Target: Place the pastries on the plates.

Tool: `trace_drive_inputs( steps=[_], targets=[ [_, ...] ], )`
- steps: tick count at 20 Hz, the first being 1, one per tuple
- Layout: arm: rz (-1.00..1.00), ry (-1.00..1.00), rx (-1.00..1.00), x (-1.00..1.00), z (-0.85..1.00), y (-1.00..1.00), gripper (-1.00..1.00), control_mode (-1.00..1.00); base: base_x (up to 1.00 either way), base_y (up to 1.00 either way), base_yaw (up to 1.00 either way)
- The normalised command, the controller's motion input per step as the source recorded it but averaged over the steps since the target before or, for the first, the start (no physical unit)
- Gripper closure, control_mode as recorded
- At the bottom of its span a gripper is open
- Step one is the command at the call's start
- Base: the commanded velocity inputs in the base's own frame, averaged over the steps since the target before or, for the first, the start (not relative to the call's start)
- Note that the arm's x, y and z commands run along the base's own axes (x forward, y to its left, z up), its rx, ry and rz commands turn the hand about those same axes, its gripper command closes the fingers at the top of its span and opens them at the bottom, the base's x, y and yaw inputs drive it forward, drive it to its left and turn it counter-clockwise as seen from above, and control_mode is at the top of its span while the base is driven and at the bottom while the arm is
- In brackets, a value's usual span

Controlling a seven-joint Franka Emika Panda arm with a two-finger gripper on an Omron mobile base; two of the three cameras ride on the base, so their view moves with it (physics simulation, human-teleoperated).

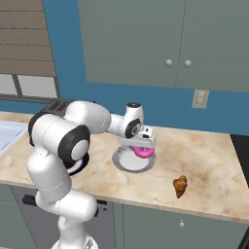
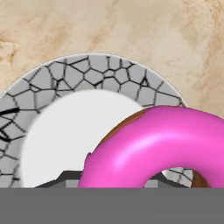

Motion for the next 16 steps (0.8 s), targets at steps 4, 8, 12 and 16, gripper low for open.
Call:
trace_drive_inputs(
  steps=[4, 8, 12, 16],
  targets=[
    [0.00, 0.06, 0.00, 0.00, -0.14, 0.14, 1.00, -1.00, 0.00, 0.00, 0.00],
    [0.00, 0.06, 0.00, 0.00, -0.10, 0.09, 1.00, -1.00, 0.00, 0.00, 0.00],
    [0.00, 0.06, 0.00, -0.04, -0.07, 0.19, 1.00, -1.00, 0.00, 0.00, 0.00],
    [0.00, 0.08, 0.00, -0.20, -0.09, 0.16, 1.00, -1.00, 0.00, 0.00, 0.00]
  ],
)
